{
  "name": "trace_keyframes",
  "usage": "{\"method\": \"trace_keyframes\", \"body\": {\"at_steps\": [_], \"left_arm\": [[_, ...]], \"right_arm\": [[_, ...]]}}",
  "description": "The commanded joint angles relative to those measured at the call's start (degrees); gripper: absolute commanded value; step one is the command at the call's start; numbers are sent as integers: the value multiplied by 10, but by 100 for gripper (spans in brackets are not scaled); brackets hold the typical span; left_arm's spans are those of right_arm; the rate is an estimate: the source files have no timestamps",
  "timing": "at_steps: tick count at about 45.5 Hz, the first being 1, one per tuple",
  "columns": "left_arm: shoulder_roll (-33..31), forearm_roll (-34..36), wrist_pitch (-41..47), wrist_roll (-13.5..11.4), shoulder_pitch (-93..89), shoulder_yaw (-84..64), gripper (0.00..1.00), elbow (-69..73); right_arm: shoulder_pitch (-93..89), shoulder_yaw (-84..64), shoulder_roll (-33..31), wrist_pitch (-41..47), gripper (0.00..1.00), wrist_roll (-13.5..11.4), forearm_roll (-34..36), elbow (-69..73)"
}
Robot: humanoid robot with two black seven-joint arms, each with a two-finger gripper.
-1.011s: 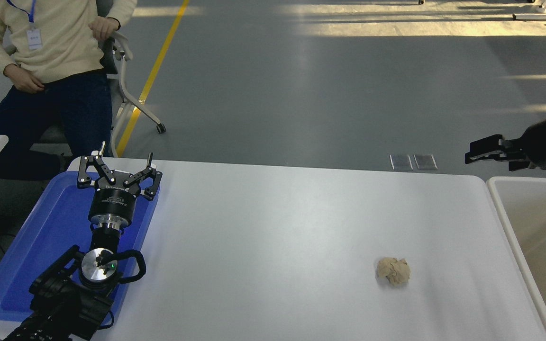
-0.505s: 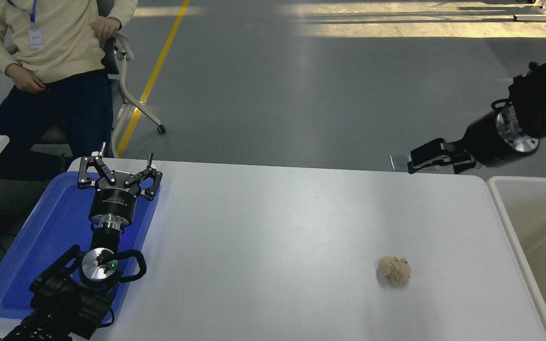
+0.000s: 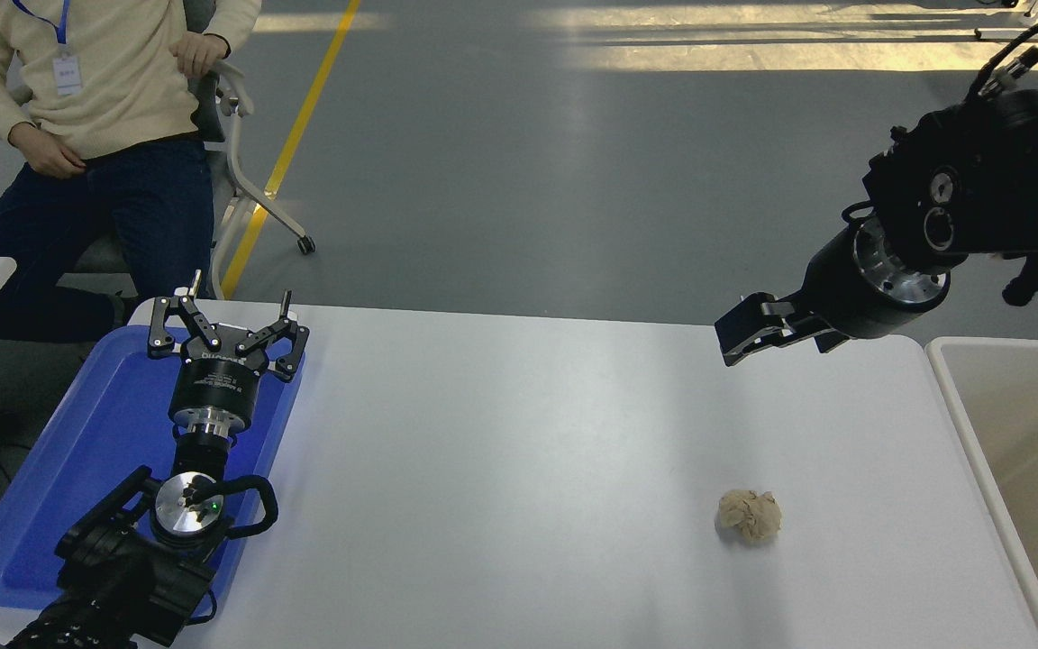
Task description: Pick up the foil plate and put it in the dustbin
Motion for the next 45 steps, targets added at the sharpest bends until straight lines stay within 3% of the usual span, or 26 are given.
{"method": "trace_keyframes", "body": {"at_steps": [1, 21, 32, 45], "left_arm": [[0, 0, 0, -1, 0, 0, 100, 0], [0, -1, 0, -2, 0, 0, 100, 1], [0, -1, 1, -2, 0, 0, 100, 1], [0, -1, 0, -2, 0, 0, 100, 1]], "right_arm": [[8, -26, 18, 0, 100, -32, 49, 16], [28, -5, 77, 13, 100, -26, 103, 61], [38, 4, 76, 71, 100, -25, 131, 59], [36, -1, 74, 79, 100, -24, 131, 53]]}}
